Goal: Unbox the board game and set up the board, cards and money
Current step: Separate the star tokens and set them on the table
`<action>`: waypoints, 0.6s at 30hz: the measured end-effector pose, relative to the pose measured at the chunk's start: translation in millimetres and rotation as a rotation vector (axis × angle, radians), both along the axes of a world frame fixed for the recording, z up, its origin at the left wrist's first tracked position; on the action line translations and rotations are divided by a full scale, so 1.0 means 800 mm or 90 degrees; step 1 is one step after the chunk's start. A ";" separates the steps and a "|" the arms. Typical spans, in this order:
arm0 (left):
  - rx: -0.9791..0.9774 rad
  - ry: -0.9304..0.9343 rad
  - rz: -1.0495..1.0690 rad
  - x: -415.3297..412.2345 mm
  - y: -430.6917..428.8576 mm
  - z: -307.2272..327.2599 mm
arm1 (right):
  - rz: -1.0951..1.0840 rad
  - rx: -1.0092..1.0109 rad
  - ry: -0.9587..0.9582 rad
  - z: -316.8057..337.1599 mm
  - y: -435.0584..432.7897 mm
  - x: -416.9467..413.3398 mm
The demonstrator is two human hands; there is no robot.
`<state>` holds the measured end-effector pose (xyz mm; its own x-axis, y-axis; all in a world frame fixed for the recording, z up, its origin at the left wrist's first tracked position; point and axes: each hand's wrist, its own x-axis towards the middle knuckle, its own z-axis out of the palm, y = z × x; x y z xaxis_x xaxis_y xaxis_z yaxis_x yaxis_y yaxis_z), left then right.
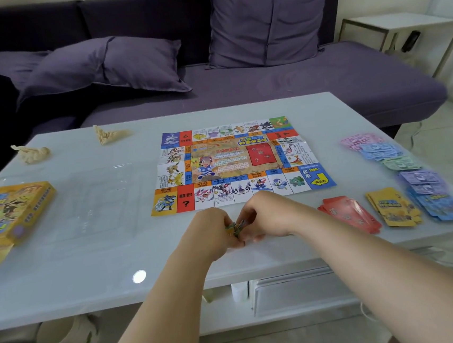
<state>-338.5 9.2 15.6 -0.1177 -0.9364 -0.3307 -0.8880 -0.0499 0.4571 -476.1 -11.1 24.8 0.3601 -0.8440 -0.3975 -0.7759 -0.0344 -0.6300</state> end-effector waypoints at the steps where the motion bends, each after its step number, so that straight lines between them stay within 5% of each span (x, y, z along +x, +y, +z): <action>1: -0.003 0.002 0.003 0.000 0.000 0.000 | -0.003 -0.004 -0.005 0.000 0.000 0.000; 7: 0.007 0.050 0.020 0.007 -0.002 -0.003 | -0.006 -0.039 -0.017 -0.003 0.004 0.000; 18: 0.155 0.309 0.080 0.009 -0.007 -0.002 | -0.057 0.013 -0.141 -0.003 -0.010 -0.007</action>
<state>-331.0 3.8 13.6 -0.2031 -0.8561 -0.4753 -0.5582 -0.2976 0.7745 -481.7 -19.2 22.3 0.3638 -0.8695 -0.3341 -0.6185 0.0427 -0.7846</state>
